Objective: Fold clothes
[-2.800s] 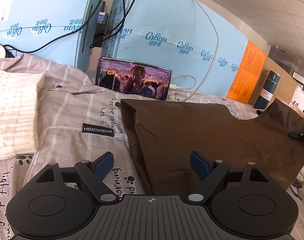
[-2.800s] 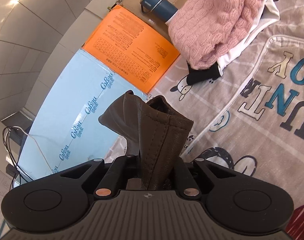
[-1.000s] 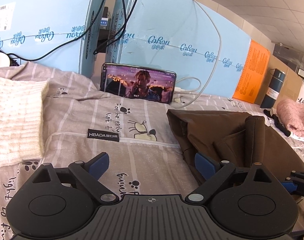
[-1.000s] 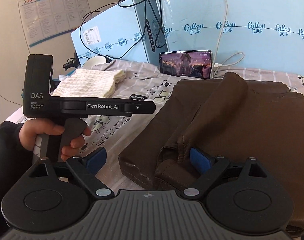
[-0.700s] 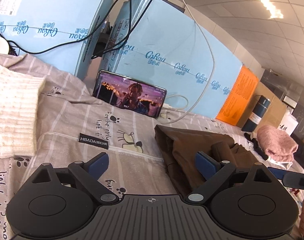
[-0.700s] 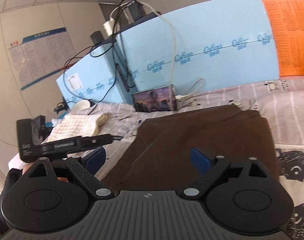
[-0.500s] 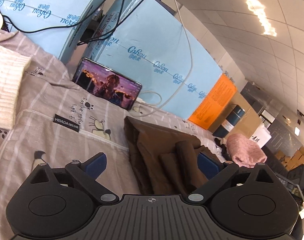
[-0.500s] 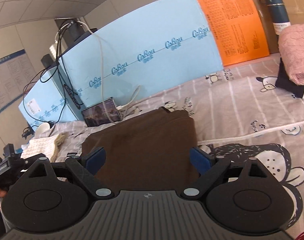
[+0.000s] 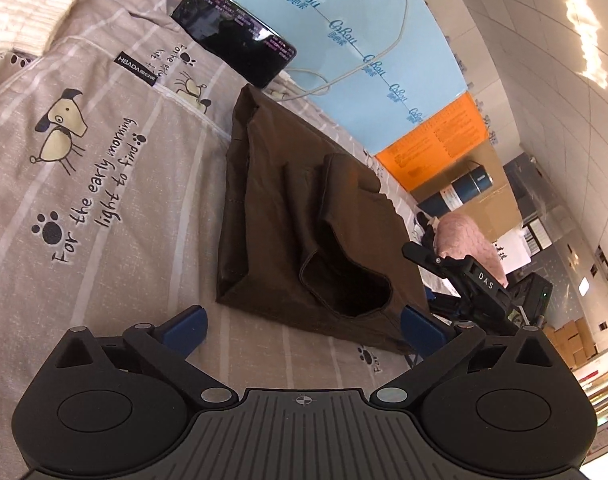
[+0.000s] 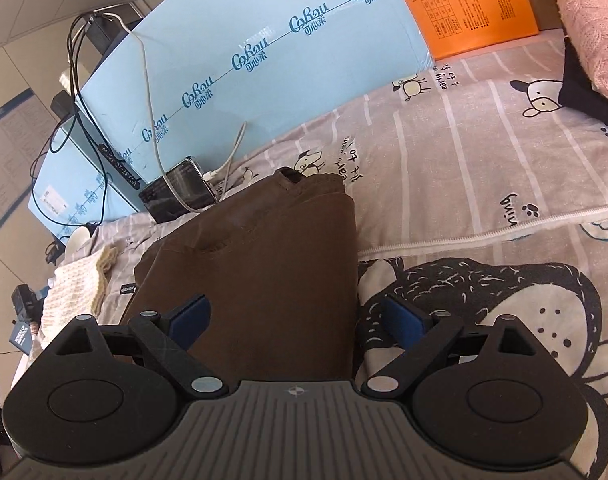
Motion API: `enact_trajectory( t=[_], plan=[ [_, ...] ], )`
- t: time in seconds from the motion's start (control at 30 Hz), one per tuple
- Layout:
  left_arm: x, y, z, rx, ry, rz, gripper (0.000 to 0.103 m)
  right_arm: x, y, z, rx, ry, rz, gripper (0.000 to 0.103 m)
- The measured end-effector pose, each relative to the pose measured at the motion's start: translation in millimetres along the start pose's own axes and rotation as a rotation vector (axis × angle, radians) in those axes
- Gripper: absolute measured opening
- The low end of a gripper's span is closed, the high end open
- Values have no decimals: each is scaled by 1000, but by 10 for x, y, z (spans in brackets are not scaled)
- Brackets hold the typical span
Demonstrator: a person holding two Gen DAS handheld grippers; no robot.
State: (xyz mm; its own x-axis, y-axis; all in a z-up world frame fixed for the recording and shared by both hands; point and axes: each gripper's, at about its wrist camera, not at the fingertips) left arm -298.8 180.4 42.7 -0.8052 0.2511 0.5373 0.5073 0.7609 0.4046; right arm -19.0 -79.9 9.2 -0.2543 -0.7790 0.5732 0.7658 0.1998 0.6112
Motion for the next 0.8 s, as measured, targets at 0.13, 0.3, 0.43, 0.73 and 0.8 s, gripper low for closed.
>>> enact_trajectory(
  t=[0.13,0.3,0.43,0.73,0.8],
  plan=[
    [-195,117,-55,37,14,-53,103,-172,98,26,-18,15,12,95],
    [-367,187,-81,42,8,-164,103,-208,73,-6,-47,82,-3,94],
    [-490,158,-155,-44,13,-252,103,-188,37,-62,-79,75,-31,65],
    [-558,184,-64,-82,-15,-265,45,-156,-27,-112,-81,61,-80,31],
    [-556,158,-89,-109,-14,-267,44,-111,-41,-110,-70,81,-100,24]
  ],
)
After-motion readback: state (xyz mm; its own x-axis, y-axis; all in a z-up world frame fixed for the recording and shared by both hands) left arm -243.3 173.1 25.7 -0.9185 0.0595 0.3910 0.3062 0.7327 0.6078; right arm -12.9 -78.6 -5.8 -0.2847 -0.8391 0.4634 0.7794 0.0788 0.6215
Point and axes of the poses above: each gripper's, at about its wrist camera, not at the fingertips, and x roughly against the way its jaws point, z to its left, y to its top, and after that the axes turned 3 degrees about z, right-handed
